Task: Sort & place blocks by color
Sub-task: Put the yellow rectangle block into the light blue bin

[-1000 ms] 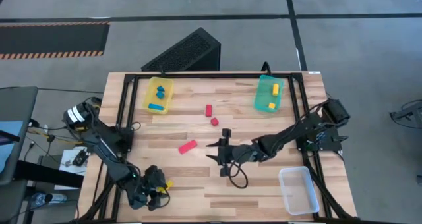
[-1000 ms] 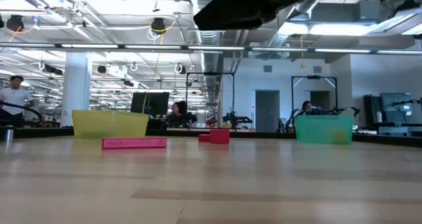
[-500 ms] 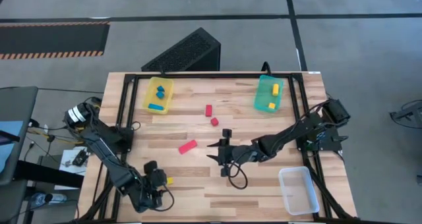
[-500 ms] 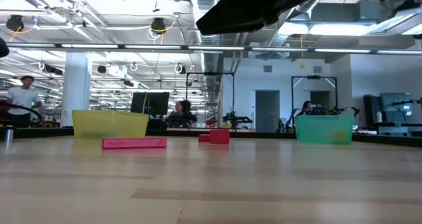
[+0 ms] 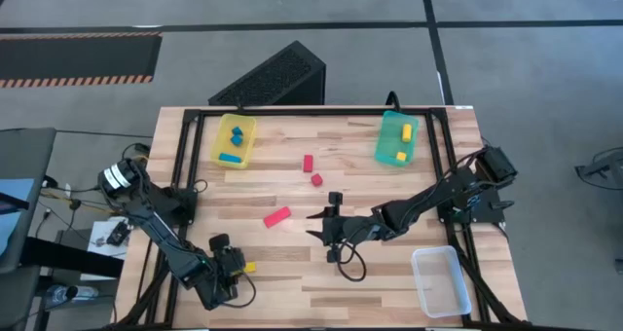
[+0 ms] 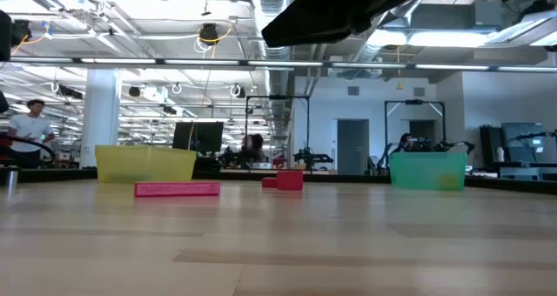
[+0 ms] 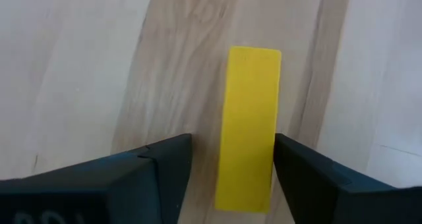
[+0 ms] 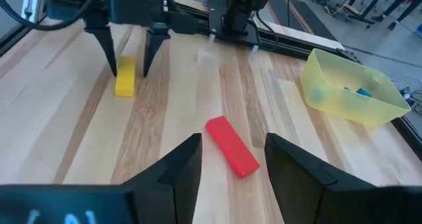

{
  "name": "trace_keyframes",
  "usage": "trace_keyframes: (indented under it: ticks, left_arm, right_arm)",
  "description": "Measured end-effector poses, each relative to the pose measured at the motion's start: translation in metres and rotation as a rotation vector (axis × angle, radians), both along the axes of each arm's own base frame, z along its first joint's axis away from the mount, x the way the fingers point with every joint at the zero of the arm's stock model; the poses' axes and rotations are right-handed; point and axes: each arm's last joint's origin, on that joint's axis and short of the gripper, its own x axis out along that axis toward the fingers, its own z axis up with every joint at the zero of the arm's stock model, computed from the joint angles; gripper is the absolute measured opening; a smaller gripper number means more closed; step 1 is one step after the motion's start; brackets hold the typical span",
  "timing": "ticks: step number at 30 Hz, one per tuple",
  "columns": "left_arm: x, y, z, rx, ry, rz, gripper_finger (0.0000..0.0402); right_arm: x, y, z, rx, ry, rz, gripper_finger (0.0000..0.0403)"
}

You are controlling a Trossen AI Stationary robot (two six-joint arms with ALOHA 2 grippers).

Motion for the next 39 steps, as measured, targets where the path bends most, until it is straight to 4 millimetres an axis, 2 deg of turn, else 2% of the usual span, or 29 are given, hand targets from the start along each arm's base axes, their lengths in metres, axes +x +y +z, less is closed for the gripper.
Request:
trace_keyframes:
  ticks: [3,7,13,19,26,30,39]
  left_arm:
    - [0.001,-0.001,-0.003,0.01,0.003,-0.021,0.0147]
    - [0.002,-0.002,-0.003,0.041,-0.032,-0.058,0.0069]
    - [0.013,0.007,-0.003,0.199,-0.156,-0.046,0.0068]
    - [0.04,0.01,0.019,0.428,-0.347,-0.063,0.0068]
    - [0.081,0.021,0.04,0.629,-0.395,-0.16,0.0068]
    - [0.104,0.026,0.051,0.666,-0.446,-0.191,0.0068]
    - [0.117,0.035,0.064,0.859,-0.382,-0.28,0.0068]
  right_arm:
    - [0.0,0.0,-0.001,0.001,0.006,-0.002,0.0184]
    - [-0.003,-0.001,-0.006,0.074,0.057,-0.032,0.018]
    - [-0.023,-0.008,-0.044,0.195,0.242,-0.1,0.0184]
    - [-0.036,-0.011,-0.065,0.448,0.107,-0.105,0.0202]
    - [-0.031,-0.02,-0.059,0.695,-0.047,-0.188,0.0218]
    - [-0.025,-0.026,-0.053,0.718,-0.078,-0.205,0.0219]
    - [-0.013,-0.028,-0.037,0.738,-0.126,-0.188,0.0218]
